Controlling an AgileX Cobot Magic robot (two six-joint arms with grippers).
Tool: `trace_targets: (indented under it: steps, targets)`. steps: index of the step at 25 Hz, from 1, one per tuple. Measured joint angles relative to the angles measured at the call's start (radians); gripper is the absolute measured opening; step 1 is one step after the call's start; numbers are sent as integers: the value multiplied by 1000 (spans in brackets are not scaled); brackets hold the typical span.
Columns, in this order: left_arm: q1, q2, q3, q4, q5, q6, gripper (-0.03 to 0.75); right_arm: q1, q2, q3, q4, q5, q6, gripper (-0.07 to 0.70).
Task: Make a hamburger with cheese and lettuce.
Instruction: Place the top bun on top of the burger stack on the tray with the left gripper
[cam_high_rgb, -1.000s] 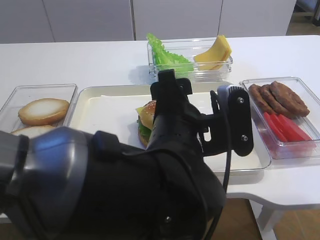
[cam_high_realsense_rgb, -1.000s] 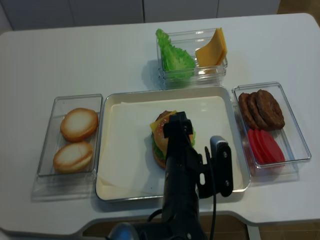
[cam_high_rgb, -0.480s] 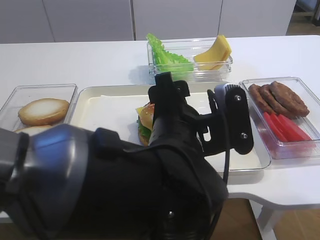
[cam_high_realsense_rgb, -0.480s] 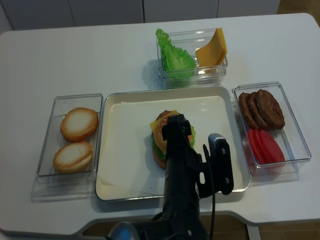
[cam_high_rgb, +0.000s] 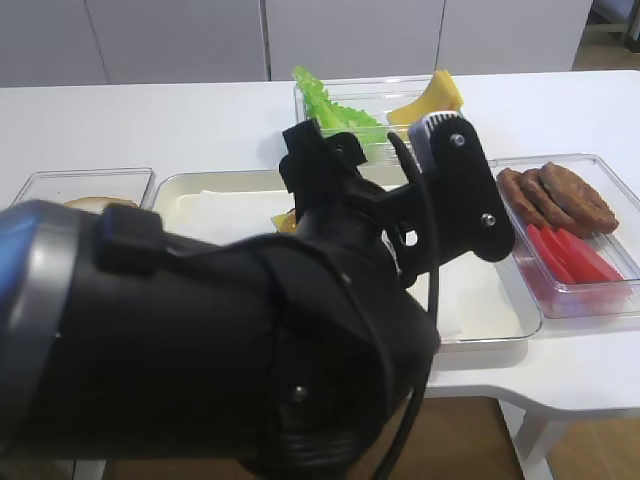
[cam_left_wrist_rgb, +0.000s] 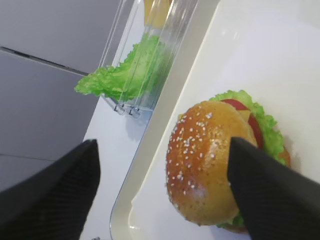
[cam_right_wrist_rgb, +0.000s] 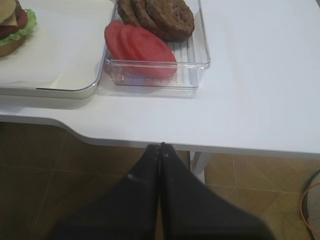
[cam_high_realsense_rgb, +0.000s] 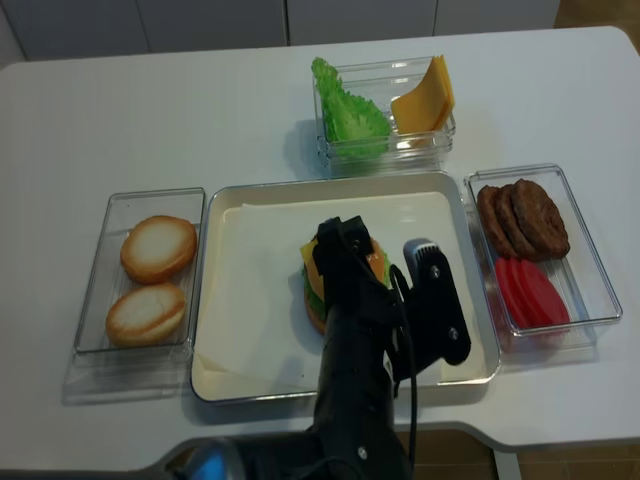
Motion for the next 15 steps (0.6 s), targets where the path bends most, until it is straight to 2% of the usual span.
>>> trace_targets:
  steps: [15]
  targets:
    - [12,-133,0,-81,-5,-54,589,0,0,0,0,0,0,-70]
